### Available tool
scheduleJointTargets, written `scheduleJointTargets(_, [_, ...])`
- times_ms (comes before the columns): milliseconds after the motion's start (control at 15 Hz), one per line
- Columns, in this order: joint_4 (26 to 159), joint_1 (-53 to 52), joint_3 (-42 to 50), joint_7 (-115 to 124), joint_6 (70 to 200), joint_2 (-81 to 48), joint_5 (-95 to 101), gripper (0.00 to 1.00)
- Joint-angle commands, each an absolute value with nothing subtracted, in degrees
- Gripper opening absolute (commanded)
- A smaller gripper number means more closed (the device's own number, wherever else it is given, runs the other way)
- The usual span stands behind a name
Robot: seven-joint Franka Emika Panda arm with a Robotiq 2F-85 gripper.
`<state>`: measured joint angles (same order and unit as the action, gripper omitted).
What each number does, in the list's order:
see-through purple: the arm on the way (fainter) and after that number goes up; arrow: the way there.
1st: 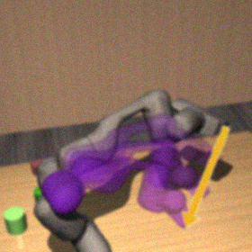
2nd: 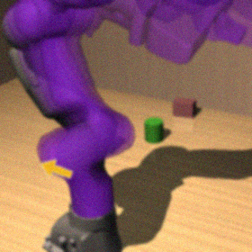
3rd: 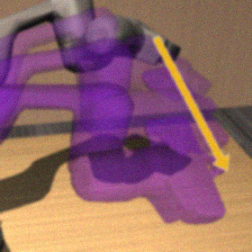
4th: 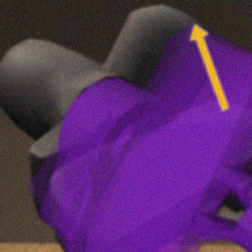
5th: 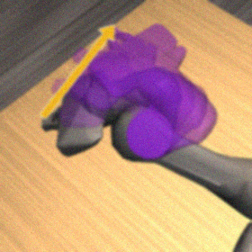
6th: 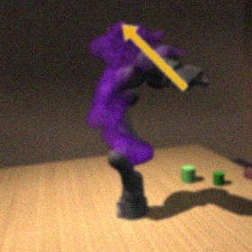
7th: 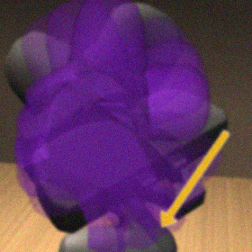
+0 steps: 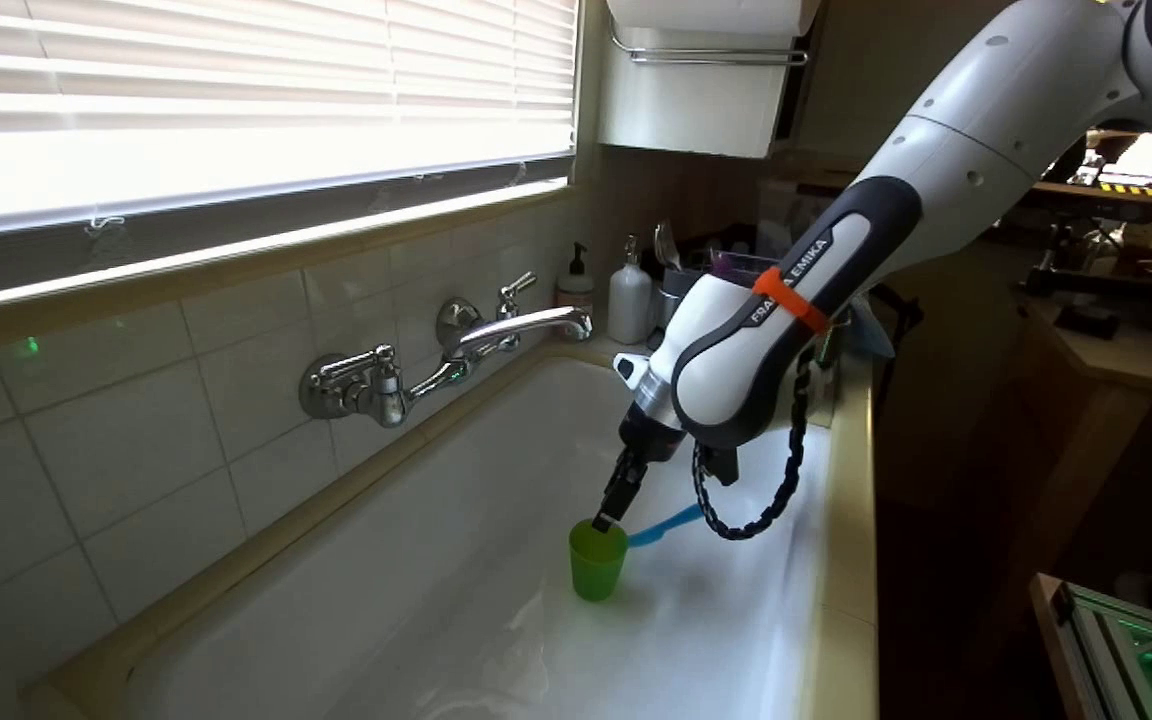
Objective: Move the green cup from the right side of the table to the left side
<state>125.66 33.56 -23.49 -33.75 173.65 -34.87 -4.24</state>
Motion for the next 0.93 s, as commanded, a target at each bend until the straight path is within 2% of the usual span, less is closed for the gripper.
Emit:
scheduleJointTargets(0, [121.0,32.0,-21.4,-32.1,169.5,-38.9,-2.6,0.49])
scheduleJointTargets(400, [116.1,31.8,-22.2,-33.0,168.2,-43.2,-4.1,0.05])
scheduleJointTargets(467, [115.6,31.8,-22.3,-32.8,168.7,-43.5,-4.1,0.0])
scheduleJointTargets(867, [113.2,31.7,-22.6,-32.0,169.3,-44.7,-4.1,0.02])
